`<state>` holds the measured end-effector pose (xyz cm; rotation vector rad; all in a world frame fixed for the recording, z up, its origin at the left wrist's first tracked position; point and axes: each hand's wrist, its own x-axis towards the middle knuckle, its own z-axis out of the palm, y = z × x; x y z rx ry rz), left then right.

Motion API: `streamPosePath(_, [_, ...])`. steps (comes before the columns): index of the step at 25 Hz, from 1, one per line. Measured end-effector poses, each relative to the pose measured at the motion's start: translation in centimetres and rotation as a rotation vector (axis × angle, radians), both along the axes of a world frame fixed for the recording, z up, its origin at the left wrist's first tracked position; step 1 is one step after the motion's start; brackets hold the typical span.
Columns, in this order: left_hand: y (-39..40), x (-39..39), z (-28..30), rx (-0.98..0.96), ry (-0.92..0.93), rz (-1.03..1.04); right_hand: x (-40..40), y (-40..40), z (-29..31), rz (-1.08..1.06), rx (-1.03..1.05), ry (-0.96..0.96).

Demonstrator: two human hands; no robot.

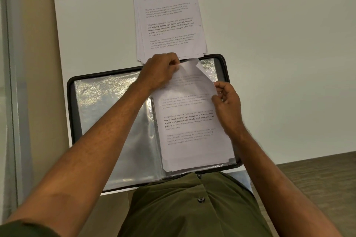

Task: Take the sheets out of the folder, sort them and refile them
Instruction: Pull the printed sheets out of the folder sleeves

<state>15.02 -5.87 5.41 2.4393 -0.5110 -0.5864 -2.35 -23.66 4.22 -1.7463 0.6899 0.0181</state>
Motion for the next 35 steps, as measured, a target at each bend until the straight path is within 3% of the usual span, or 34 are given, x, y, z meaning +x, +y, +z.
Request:
streamPosePath(11, [-1.5,2.7,1.6,-0.421,-0.027,0.401,-0.8,-0.7,-1.3,0.032,0.056,0.114])
streamPosePath(20, [-0.7,4.3,1.7,-0.711,-0.16,0.418,-0.4,-0.9,-1.7,0.002,0.076,0.14])
streamPosePath(25, [1.7,3.3,-0.6,-0.519,-0.162,0.568,-0.3,-0.5,-1.4,-0.002,0.068,0.138])
streamPosePath(28, [3.3,3.2,-2.3,-0.351,0.049,0.633,-0.3,-0.4,-1.1,0.004,0.063,0.138])
streamPosePath(31, [4.5,3.2,-3.4,-0.34,0.278,0.538,-0.2,-0.5,-1.6,0.0,0.043,0.162])
streamPosePath(35, [4.3,3.4,-3.4,-0.276,0.21,0.501,-0.2,-0.5,-1.7,-0.032,0.071,0.164])
